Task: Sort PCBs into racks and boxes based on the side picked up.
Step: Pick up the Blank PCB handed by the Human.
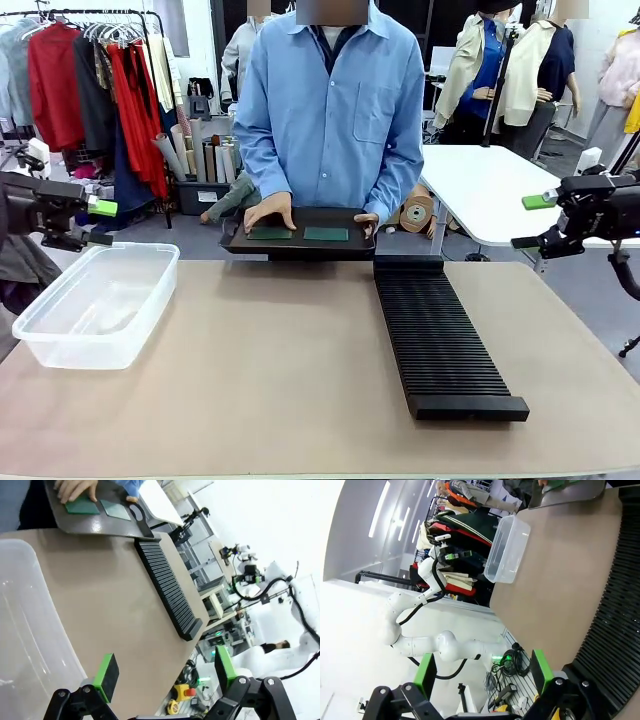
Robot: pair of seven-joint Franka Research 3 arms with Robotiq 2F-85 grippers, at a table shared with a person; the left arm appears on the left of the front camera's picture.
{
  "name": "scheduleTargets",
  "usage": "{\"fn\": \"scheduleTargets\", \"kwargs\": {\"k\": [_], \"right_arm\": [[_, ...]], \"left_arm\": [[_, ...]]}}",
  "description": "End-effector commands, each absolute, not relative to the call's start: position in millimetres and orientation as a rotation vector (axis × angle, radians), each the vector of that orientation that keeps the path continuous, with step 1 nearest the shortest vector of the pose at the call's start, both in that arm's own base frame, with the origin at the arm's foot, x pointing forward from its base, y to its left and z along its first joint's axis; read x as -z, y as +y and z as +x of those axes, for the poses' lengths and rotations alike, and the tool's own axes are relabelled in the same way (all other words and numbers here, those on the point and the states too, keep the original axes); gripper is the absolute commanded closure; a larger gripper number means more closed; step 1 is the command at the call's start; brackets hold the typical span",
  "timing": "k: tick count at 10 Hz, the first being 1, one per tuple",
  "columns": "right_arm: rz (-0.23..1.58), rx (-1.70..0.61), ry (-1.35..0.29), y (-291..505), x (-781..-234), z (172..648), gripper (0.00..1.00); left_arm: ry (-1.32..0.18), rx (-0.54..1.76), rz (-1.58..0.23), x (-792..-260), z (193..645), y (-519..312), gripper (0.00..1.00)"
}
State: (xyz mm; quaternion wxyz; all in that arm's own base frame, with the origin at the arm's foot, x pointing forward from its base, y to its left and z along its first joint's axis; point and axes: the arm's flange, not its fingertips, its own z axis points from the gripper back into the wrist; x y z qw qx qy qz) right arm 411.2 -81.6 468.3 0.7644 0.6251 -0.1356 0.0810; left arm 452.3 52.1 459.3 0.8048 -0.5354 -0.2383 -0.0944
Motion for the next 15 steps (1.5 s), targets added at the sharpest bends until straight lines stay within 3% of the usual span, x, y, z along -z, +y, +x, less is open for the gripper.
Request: {"fn": "scheduleTargets", "kwargs": {"k": [1,5,6,15], "right_arm": [[1.381,-0.165,-0.337,-77.2,-466.2,412.6,0.00],[1.410,-0.163,-0.411,-81.0,-455.1,413.6,0.00],[1.390,-0.151,-0.319,-82.3,-463.5,413.9,0.00],[1.390,-0.151,-0.319,-82.3,-463.5,413.9,0.00]], "left_arm": [[-0.511,0.127,-1.181,-462.9,453.1,54.7,0.00],[-0.508,0.142,-1.142,-463.4,454.8,54.7,0.00],[-0.500,0.142,-1.156,-460.5,453.3,57.1,0.00],[-0.500,0.142,-1.156,-460.5,453.3,57.1,0.00]]}}
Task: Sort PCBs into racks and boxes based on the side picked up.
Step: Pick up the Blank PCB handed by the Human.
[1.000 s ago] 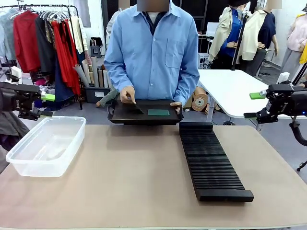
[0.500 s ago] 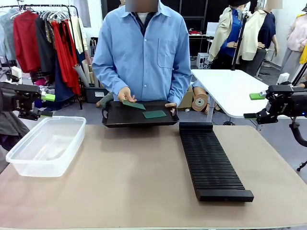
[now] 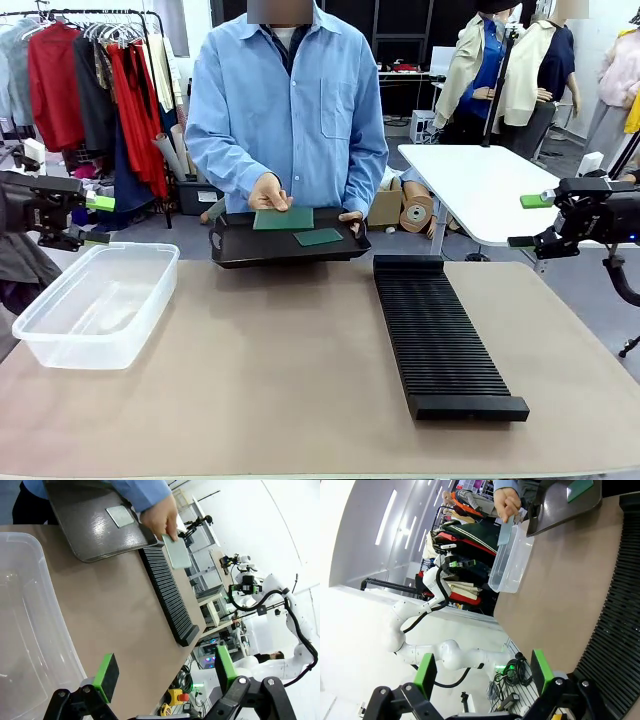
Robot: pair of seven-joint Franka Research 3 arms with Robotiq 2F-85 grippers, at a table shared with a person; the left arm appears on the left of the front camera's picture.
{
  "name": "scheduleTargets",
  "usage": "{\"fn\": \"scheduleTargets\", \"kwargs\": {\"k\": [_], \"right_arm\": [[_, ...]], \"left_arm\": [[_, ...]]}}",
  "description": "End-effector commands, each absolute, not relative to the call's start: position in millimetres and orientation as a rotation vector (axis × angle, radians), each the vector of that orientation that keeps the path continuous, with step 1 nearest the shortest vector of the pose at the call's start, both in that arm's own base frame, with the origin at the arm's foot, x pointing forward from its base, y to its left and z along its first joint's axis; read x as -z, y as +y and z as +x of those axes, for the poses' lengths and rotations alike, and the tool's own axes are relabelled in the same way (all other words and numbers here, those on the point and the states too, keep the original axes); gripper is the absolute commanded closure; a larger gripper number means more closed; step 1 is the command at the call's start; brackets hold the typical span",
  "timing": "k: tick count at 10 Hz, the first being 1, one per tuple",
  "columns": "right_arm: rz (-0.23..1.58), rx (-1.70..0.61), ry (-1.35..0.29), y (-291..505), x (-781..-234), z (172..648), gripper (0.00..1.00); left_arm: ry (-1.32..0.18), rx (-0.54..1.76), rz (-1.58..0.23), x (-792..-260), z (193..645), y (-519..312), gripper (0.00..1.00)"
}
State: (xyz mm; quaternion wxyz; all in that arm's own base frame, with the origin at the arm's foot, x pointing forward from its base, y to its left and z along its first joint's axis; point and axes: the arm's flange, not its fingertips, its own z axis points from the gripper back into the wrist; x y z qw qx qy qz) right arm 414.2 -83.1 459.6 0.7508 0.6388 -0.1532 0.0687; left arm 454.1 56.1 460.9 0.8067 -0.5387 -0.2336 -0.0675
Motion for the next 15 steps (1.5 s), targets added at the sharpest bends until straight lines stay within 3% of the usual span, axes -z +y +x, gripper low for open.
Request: {"fn": "scheduleTargets", "kwargs": {"k": [1,12,15], "right_arm": [[1.390,-0.151,-0.319,-82.3,-463.5,413.9,0.00],[1.396,-0.150,-0.335,-83.0,-459.6,414.2,0.00],[1.472,-0.114,-0.356,-66.0,-458.7,434.5,0.00]], "left_arm": [[-0.500,0.142,-1.156,-460.5,453.3,57.1,0.00],[-0.500,0.142,-1.156,-460.5,453.3,57.1,0.00],[-0.500,0.142,-1.156,-460.5,453.3,57.1,0.00]]}}
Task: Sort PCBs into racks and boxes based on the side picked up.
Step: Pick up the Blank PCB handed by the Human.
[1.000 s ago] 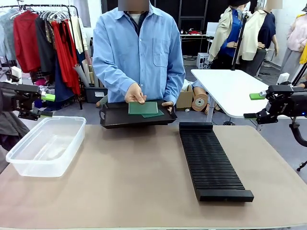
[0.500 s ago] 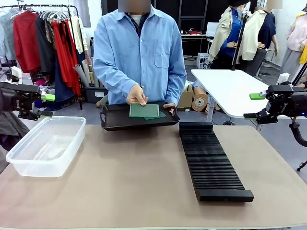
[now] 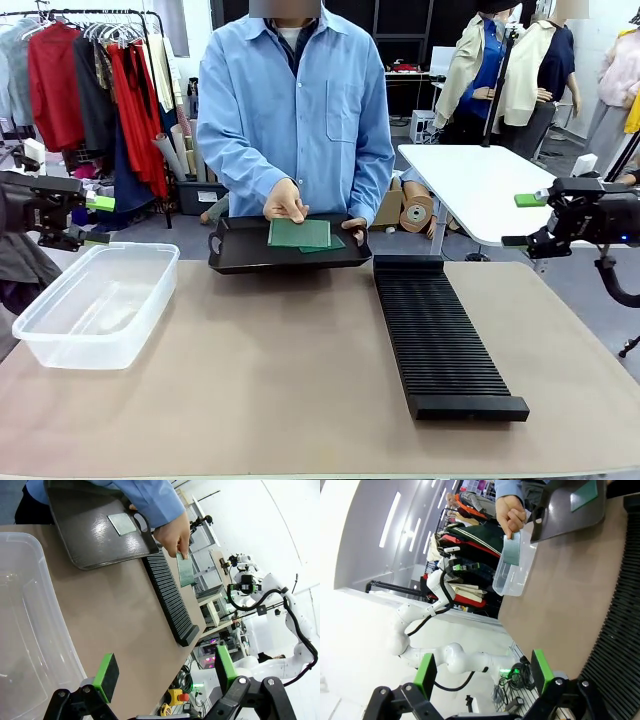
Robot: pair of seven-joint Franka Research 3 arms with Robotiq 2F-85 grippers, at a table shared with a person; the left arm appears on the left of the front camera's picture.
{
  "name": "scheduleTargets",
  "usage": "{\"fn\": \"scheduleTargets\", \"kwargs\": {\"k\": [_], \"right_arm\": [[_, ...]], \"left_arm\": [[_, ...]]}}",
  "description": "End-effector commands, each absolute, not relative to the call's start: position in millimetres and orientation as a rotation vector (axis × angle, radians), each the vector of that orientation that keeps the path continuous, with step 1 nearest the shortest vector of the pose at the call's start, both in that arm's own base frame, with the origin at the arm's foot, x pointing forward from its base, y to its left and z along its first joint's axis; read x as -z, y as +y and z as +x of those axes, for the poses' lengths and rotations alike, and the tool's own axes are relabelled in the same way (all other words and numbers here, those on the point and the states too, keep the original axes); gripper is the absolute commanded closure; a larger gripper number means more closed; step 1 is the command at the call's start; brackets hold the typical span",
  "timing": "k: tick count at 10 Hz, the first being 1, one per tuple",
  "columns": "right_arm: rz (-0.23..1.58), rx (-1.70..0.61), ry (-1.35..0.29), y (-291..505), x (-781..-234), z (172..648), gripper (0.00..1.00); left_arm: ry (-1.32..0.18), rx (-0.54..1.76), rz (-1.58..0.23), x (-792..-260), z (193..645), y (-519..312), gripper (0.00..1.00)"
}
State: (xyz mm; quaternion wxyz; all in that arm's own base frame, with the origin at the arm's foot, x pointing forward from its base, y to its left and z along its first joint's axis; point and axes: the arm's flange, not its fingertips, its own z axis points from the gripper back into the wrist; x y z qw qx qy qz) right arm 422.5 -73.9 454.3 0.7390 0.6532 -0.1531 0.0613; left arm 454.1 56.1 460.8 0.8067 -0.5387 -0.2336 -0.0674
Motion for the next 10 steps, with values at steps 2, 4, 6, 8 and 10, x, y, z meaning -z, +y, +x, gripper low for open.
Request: {"fn": "scheduleTargets", "kwargs": {"k": [2,4,6,8,10], "right_arm": [[1.499,-0.103,-0.370,-48.2,-462.9,447.4,0.00],[1.441,-0.087,-0.371,-20.1,-463.3,467.1,0.00],[1.408,-0.132,-0.330,10.4,-462.1,484.4,0.00],[1.369,-0.144,-0.323,35.2,-461.4,500.1,0.00],[1.334,-0.151,-0.308,60.2,-452.7,516.6,0.00]], "left_arm": [[-0.500,0.142,-1.156,-460.5,453.3,57.1,0.00],[-0.500,0.142,-1.156,-460.5,453.3,57.1,0.00],[-0.500,0.142,-1.156,-460.5,453.3,57.1,0.00],[-0.500,0.142,-1.156,-460.5,453.3,57.1,0.00],[-0.500,0.142,-1.156,-460.5,453.3,57.1,0.00]]}}
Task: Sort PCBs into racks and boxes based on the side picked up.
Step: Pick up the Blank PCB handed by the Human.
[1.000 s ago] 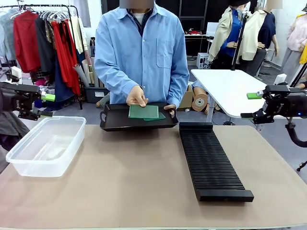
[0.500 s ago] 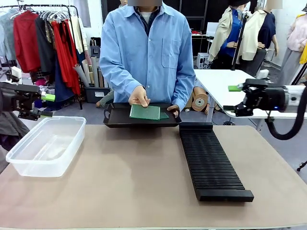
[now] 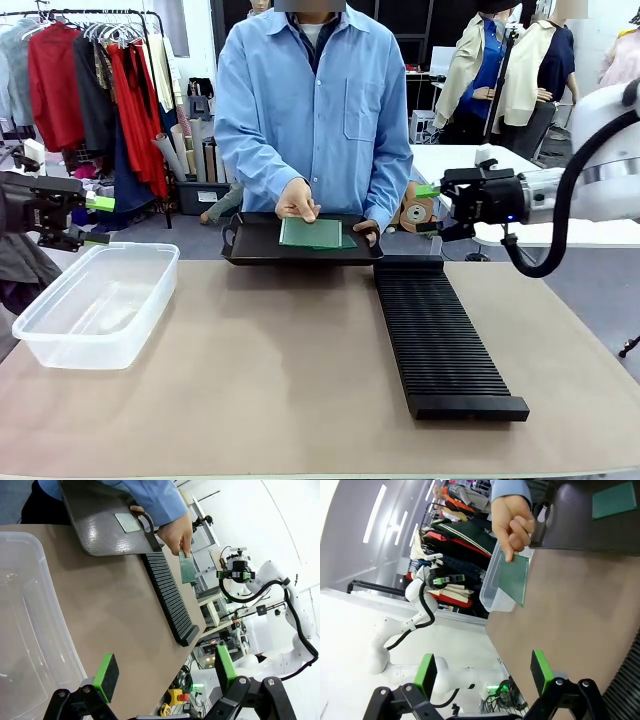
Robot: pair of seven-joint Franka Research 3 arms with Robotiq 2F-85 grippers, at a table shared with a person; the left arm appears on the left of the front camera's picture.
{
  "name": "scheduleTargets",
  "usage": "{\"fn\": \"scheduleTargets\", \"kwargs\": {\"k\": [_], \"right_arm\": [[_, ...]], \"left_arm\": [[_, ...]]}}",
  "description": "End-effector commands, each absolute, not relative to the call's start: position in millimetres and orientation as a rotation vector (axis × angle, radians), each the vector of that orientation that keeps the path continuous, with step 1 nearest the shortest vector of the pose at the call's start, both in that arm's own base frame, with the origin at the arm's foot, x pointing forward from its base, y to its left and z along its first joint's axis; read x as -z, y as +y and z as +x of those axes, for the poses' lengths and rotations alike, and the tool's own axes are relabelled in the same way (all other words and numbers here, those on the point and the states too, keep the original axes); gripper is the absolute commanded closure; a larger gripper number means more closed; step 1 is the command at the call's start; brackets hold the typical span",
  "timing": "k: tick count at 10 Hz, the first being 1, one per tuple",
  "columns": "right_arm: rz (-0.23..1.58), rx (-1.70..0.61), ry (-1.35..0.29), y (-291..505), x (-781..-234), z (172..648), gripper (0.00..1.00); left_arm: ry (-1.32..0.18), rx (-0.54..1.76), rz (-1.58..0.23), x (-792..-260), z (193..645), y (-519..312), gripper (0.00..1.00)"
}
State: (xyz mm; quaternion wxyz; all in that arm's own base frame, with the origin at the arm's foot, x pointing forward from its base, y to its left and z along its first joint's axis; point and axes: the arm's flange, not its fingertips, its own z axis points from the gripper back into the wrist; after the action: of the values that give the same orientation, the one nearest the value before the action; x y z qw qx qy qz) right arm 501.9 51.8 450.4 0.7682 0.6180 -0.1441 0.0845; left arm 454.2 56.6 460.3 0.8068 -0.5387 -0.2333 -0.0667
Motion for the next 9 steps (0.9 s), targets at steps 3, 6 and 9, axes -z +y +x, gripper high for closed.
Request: {"fn": "scheduleTargets", "kwargs": {"k": [3,6,9], "right_arm": [[1.314,-0.122,-0.311,83.3,-432.9,539.2,0.00],[1.358,-0.121,-0.314,104.6,-409.8,562.3,0.00],[1.403,-0.151,-0.325,117.7,-385.8,582.2,0.00]], "left_arm": [[-0.500,0.142,-1.156,-460.5,453.3,57.1,0.00],[-0.500,0.142,-1.156,-460.5,453.3,57.1,0.00],[-0.500,0.142,-1.156,-460.5,453.3,57.1,0.00]]}}
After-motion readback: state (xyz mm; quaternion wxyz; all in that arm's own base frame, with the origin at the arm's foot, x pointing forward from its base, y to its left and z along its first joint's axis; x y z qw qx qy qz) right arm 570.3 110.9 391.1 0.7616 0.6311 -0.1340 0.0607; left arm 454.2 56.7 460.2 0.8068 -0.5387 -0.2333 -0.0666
